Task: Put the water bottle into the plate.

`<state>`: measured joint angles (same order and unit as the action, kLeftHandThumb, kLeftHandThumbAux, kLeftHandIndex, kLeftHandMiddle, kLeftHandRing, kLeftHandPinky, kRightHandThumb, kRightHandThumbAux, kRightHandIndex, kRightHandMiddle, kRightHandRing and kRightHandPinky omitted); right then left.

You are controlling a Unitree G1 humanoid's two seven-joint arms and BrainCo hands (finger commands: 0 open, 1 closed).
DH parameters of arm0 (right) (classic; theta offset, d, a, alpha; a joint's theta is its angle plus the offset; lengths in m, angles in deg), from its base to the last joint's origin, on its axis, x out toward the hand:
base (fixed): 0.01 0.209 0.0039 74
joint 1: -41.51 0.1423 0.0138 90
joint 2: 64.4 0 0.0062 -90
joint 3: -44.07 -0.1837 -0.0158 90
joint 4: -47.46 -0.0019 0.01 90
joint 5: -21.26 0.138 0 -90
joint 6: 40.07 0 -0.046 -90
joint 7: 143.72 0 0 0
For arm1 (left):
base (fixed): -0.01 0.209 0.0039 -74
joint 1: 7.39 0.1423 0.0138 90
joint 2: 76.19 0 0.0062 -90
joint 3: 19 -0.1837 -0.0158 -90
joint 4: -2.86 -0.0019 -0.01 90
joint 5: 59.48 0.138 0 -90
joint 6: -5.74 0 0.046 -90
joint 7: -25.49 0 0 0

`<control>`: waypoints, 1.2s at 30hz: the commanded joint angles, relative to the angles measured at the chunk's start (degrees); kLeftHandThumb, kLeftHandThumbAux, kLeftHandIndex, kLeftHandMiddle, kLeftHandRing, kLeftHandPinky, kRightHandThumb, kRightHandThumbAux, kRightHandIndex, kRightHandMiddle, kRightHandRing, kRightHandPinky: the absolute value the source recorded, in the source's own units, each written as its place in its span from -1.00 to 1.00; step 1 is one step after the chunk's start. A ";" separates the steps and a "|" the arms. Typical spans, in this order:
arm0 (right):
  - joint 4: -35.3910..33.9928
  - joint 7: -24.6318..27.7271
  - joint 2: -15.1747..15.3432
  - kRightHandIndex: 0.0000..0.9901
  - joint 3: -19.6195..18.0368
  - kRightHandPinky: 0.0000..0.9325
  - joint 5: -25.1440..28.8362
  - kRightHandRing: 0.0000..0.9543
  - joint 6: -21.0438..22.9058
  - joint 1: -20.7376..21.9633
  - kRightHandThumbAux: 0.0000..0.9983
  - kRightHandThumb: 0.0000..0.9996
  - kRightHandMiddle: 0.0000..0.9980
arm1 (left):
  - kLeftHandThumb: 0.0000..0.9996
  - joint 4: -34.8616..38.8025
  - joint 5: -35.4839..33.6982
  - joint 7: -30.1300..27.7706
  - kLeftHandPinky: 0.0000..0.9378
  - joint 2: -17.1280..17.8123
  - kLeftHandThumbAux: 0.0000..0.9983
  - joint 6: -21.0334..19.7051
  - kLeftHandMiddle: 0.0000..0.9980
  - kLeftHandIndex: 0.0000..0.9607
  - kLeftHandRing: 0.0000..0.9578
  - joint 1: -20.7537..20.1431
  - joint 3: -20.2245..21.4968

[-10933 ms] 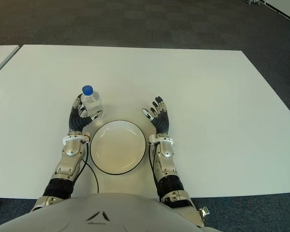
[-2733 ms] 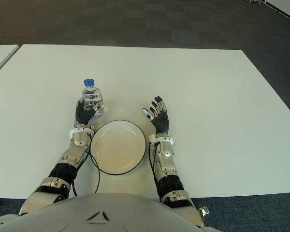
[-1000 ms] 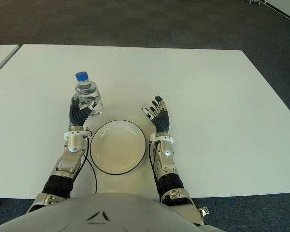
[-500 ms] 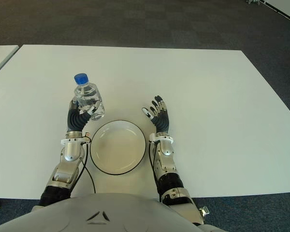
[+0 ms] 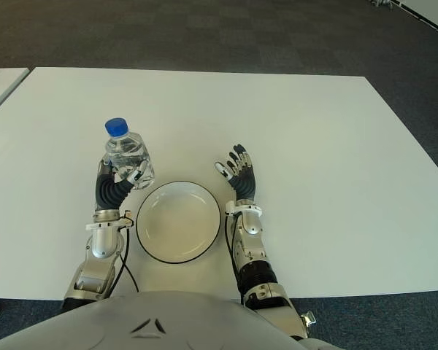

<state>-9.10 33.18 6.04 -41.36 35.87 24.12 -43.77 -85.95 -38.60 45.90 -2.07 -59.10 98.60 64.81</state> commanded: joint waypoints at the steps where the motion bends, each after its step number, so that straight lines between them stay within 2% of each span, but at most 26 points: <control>1: 3.56 -0.57 -8.26 -0.79 -0.43 -0.69 0.65 -0.78 2.85 -1.36 0.62 -0.86 -0.77 | 0.71 2.61 2.27 1.65 0.86 -0.77 0.33 2.71 0.08 -0.16 0.82 1.39 -0.92; 14: 4.04 -1.29 -8.15 -0.79 -0.26 -0.69 -0.10 -0.78 3.04 -0.96 0.61 -0.87 -0.77 | 0.71 6.72 5.69 2.29 0.87 -1.06 0.33 3.60 0.09 -0.16 0.83 5.70 -2.05; 22: 4.01 -0.85 -8.08 -0.80 -0.20 -0.70 -0.26 -0.78 3.12 -0.97 0.59 -0.86 -0.77 | 0.71 9.29 8.32 2.26 0.87 -1.40 0.33 2.68 0.09 -0.16 0.83 8.65 -3.05; 36: 4.36 -1.06 -8.03 -0.81 -0.10 -0.71 -0.89 -0.79 2.67 -0.82 0.64 -0.91 -0.78 | 0.71 10.05 8.21 0.26 0.87 -0.20 0.33 3.14 0.09 -0.16 0.83 11.19 -6.20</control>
<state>-8.19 33.05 6.04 -41.34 34.90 23.96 -43.22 -76.55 -30.69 47.11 -2.64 -56.80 109.70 59.76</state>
